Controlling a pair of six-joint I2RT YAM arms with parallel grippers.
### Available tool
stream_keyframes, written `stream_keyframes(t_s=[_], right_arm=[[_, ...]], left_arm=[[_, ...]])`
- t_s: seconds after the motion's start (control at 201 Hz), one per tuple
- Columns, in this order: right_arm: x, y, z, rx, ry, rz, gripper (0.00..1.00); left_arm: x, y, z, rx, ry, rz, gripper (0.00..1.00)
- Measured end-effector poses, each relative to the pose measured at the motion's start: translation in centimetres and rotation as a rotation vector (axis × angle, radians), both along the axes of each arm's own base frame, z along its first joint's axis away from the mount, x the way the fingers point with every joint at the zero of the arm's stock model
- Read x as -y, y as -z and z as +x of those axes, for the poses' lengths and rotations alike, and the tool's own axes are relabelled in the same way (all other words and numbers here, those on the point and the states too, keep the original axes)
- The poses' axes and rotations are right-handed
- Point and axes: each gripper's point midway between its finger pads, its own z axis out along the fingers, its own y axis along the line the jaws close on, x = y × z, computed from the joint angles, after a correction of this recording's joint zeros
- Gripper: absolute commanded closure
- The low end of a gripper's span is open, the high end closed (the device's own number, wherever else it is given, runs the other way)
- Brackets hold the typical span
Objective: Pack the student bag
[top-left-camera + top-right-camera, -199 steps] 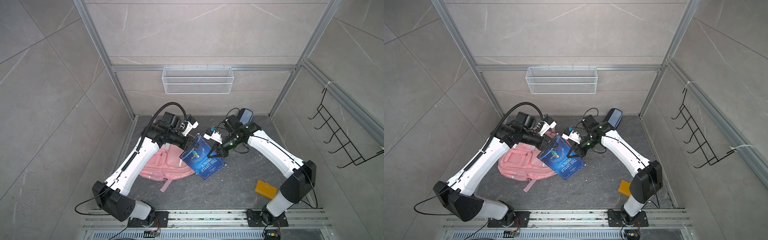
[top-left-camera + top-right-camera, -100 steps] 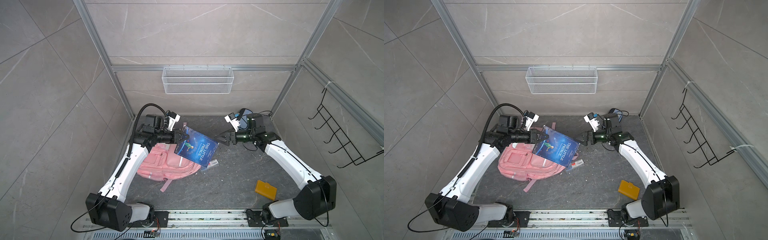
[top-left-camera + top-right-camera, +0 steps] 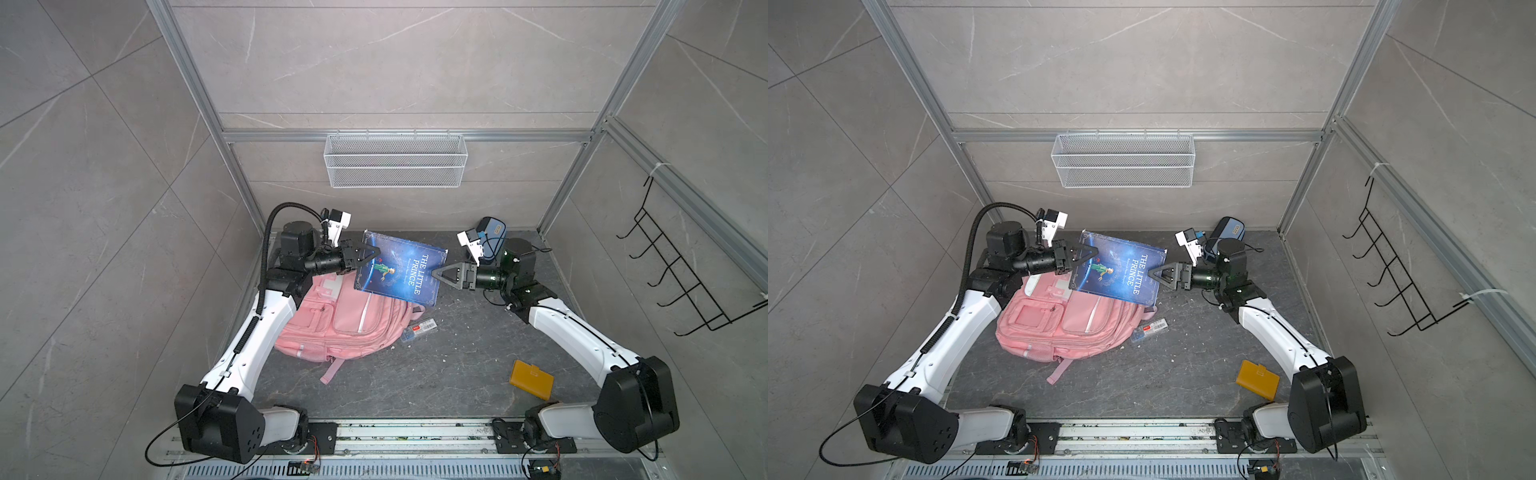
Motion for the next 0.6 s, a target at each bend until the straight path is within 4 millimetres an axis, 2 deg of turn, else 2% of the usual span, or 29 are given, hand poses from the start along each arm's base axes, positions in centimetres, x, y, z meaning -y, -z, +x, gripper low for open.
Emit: stream_keyframes(t_s=[0.05,0.159,0.234,0.373,0.418,0.458,0.478,0.533,0.602], right_arm=[[-0.3,-0.5,0.0,0.006,-0.012,0.021,0.22],[-1.4,-0.8,-0.2,0.005,-0.050,0.050,0.61],[-2.0,-0.5,-0.2,-0.015,-0.069,0.057,0.81],[-2.4,-0.8,-0.5,-0.021,-0.090,0.073,1.00],[-2.4,-0.8,-0.6,-0.023,-0.091,0.074,1.00],[-2.4,-0.8,-0.5,-0.026,-0.090,0.075,1.00],[-2.4,-0.8,-0.5,-0.026,-0.091,0.075,1.00],[-2.4,-0.8,-0.4,-0.029,-0.085,0.074,1.00],[-2.1,-0.4,-0.1,-0.033,-0.066,0.064,1.00]], left_arm=[[0.0,-0.4,0.0,0.004,0.002,-0.014,1.00],[0.1,-1.0,0.1,0.014,0.004,-0.038,1.00],[0.2,-1.1,0.0,0.012,0.008,-0.049,1.00],[-0.1,-0.4,0.4,-0.004,-0.011,-0.051,1.00],[-0.2,-0.3,0.4,-0.004,-0.014,-0.051,0.99],[-0.2,-0.3,0.4,-0.004,-0.018,-0.048,0.85],[-0.2,-0.3,0.4,-0.003,-0.020,-0.047,0.72],[-0.5,0.0,0.6,-0.003,-0.047,-0.022,0.44],[-1.1,0.7,1.2,-0.016,-0.110,0.036,0.21]])
